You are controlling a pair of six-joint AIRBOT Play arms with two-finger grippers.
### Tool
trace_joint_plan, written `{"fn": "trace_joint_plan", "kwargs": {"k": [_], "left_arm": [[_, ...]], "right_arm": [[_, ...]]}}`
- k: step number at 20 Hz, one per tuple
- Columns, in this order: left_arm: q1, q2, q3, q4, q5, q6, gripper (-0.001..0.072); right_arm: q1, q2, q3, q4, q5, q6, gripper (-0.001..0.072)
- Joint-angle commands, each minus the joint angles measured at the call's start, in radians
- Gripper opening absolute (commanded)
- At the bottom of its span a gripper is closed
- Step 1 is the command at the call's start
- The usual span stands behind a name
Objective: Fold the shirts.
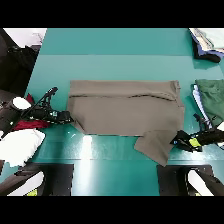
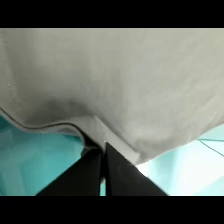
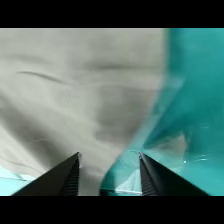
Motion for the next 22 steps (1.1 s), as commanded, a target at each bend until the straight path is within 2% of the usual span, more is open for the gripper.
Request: {"fn": "trace_joint_plan", "kwargs": {"k": [1, 2, 3, 6, 7, 11, 13, 17, 22], "left_arm": [[-0.006, 0.001, 0.001, 0.0, 0.002, 0.0, 0.0026], [-0.006, 0.001, 0.001, 0.0, 0.002, 0.0, 0.0025], [-0.006, 0.001, 0.001, 0.0, 0.002, 0.0, 0.0025], [-0.006, 0.001, 0.001, 0.0, -0.005, 0.0, 0.0025], [-0.006, 0.001, 0.001, 0.004, -0.006, 0.0, 0.0025], [-0.006, 0.003, 0.003, 0.029, -0.045, -0.012, 0.0024], [-0.006, 0.034, 0.003, 0.092, -0.06, -0.045, 0.0024], [-0.006, 0.155, 0.0, 0.255, -0.15, -0.113, 0.0024], [-0.006, 0.318, -0.11, 0.26, -0.286, -0.164, 0.0025]], "right_arm": [[0.079, 0.002, -0.026, 0.001, -0.089, 0.031, 0.0361], [0.095, 0.002, -0.026, 0.003, -0.097, 0.031, 0.0306], [0.11, 0.002, -0.024, 0.003, -0.102, 0.031, 0.0282], [0.156, 0.002, -0.024, 0.003, -0.138, 0.028, 0.0036], [0.173, 0.002, -0.024, 0.002, -0.15, 0.027, 0.0017], [0.225, 0.002, -0.001, -0.002, -0.144, 0.023, 0.0016], [0.23, 0.003, 0.063, -0.03, -0.074, 0.013, 0.0015], [0.23, 0.019, 0.211, -0.234, 0.146, 0.01, 0.0015], [0.229, 0.196, 0.235, -0.343, 0.28, 0.009, 0.0015]]}}
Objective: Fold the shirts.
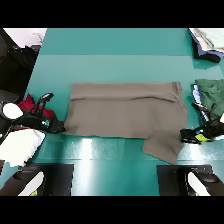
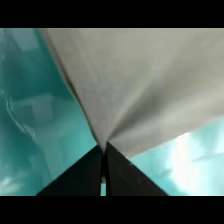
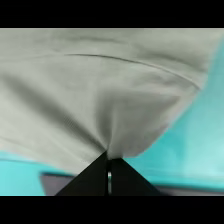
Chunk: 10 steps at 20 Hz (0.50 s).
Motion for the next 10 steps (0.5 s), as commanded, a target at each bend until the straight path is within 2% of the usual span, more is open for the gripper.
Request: {"fn": "trace_joint_plan", "kwargs": {"k": [1, 5, 10], "left_arm": [[0.0, 0.097, -0.068, 0.024, -0.107, -0.054, 0.0025], [0.0, 0.101, -0.012, 0.009, -0.056, -0.067, 0.0024], [0.0, -0.01, 0.157, 0.003, 0.076, -0.069, 0.0025]], "right_arm": [[0.0, 0.117, 0.023, -0.083, 0.104, -0.001, 0.0015], [0.001, 0.124, 0.027, -0.073, 0.064, 0.0, 0.0014], [0.002, -0.114, 0.207, -0.02, -0.095, -0.009, 0.0014]]}}
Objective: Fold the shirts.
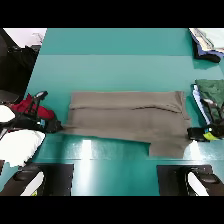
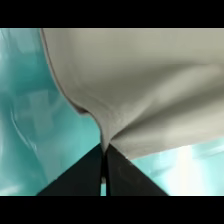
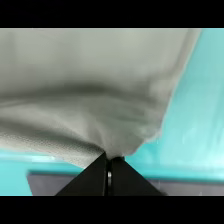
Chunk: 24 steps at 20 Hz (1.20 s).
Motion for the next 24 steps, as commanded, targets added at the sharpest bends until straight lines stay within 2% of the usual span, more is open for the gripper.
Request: {"fn": "trace_joint_plan", "kwargs": {"k": [1, 5, 11, 18, 19, 20, 21, 22, 23, 24], "left_arm": [[0.0, -0.104, 0.105, -0.02, 0.099, -0.006, 0.0025], [0.0, -0.311, 0.216, -0.068, 0.222, 0.006, 0.0025], [0.0, -0.616, 0.411, -0.121, 0.264, 0.013, 0.0025], [0.003, -0.683, 0.469, -0.122, 0.336, -0.007, 0.0027], [0.003, -0.684, 0.469, -0.122, 0.341, -0.007, 0.0065], [0.003, -0.683, 0.469, -0.122, 0.346, -0.014, 0.0339], [0.003, -0.681, 0.469, -0.123, 0.349, -0.04, 0.0645], [0.003, -0.678, 0.478, -0.121, 0.344, -0.059, 0.0704], [0.003, -0.677, 0.505, -0.121, 0.323, -0.059, 0.0704], [0.003, -0.676, 0.543, -0.121, 0.288, -0.058, 0.0702]], "right_arm": [[0.002, -0.167, 0.138, 0.024, -0.113, -0.018, 0.0014], [0.002, -0.391, 0.313, 0.051, -0.184, -0.037, 0.0014], [0.002, -0.645, 0.549, 0.104, -0.227, -0.042, 0.0014], [0.002, -0.803, 0.729, 0.146, -0.22, -0.042, 0.0016], [0.0, -0.814, 0.74, 0.166, -0.23, -0.042, 0.0017], [-0.002, -0.822, 0.752, 0.185, -0.243, -0.042, 0.0018], [-0.004, -0.829, 0.766, 0.21, -0.258, -0.042, 0.0073], [-0.011, -0.83, 0.783, 0.245, -0.277, -0.042, 0.0345], [-0.022, -0.83, 0.804, 0.291, -0.283, -0.043, 0.0517], [-0.039, -0.83, 0.833, 0.337, -0.267, -0.047, 0.052]]}}
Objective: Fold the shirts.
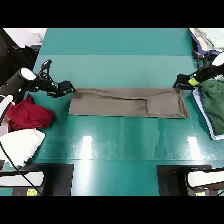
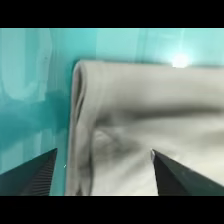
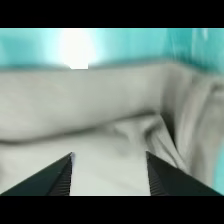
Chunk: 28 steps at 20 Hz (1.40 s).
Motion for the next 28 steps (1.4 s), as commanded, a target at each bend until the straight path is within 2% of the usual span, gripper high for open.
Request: {"fn": "trace_joint_plan", "kwargs": {"k": [1, 3, 5, 6, 9, 11, 14, 19, 25, 28], "left_arm": [[0.001, 0.0, 0.1, 0.0, -0.089, -0.019, 0.0607], [0.001, 0.003, 0.189, -0.002, -0.192, 0.014, 0.0424], [0.0, 0.019, 0.221, -0.023, -0.24, 0.046, 0.0103], [0.0, 0.029, 0.221, -0.037, -0.243, 0.068, 0.0027], [-0.023, 0.045, 0.221, -0.048, -0.248, 0.071, 0.0026], [-0.068, 0.047, 0.221, -0.047, -0.238, 0.071, 0.0026], [-0.154, 0.046, 0.221, -0.047, -0.213, 0.071, 0.0026], [-0.256, 0.046, 0.221, -0.047, -0.2, 0.057, 0.0026], [-0.299, 0.045, 0.221, -0.046, -0.195, 0.042, 0.0026], [-0.299, 0.045, 0.221, -0.046, -0.195, 0.034, 0.0026]], "right_arm": [[-0.04, -0.009, 0.084, 0.14, 0.022, -0.031, 0.052], [-0.081, 0.028, 0.09, 0.134, 0.087, -0.07, 0.052], [-0.141, 0.09, 0.035, 0.137, 0.112, -0.098, 0.052], [-0.176, 0.124, -0.009, 0.136, 0.113, -0.114, 0.052], [-0.296, 0.208, -0.158, 0.138, 0.119, -0.139, 0.0526], [-0.367, 0.215, -0.244, 0.139, 0.137, -0.168, 0.0683], [-0.423, 0.193, -0.367, 0.15, 0.116, -0.232, 0.0686], [-0.433, 0.027, -0.38, 0.369, 0.113, -0.35, 0.0677], [-0.341, -0.11, -0.232, 0.389, 0.069, -0.355, 0.0671], [-0.303, -0.164, -0.184, 0.389, 0.098, -0.355, 0.0668]]}}
